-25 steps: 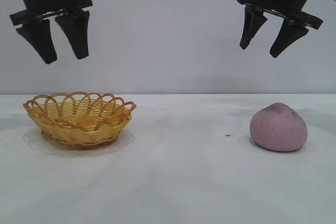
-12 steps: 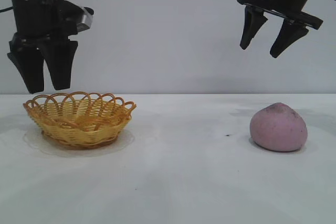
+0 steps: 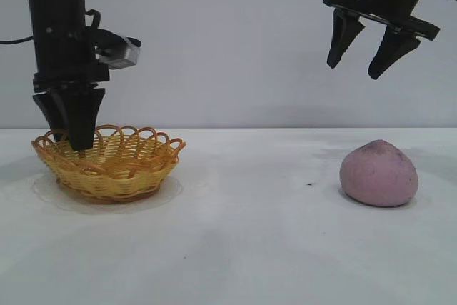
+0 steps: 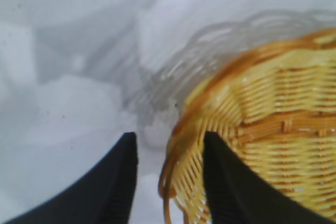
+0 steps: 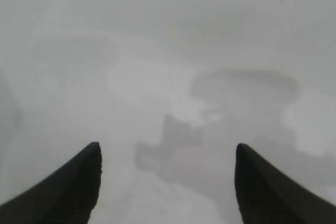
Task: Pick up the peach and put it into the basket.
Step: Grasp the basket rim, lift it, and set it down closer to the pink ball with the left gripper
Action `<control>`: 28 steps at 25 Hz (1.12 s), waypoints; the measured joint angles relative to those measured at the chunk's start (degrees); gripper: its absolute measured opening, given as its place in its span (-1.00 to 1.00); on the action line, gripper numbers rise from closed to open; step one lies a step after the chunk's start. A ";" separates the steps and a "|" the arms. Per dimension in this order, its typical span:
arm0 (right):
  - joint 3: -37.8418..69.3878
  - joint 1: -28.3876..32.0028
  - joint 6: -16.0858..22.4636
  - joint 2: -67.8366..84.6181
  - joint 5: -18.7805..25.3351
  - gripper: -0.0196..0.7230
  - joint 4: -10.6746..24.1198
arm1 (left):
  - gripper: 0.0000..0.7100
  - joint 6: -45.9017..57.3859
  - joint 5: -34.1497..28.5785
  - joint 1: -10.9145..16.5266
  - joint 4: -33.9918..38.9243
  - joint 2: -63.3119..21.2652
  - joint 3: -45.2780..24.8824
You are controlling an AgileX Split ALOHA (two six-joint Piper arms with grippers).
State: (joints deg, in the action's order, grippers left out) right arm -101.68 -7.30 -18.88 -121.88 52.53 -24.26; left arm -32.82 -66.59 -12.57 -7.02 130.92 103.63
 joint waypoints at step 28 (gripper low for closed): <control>0.00 0.00 0.00 0.00 0.35 0.28 0.80 | -1.00 29.45 -2.50 -1.84 -13.21 -12.21 -5.46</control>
State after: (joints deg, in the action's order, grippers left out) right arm -101.68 -7.30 -18.88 -121.88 52.88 -23.46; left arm -3.37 -69.09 -14.41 -20.23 118.71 98.16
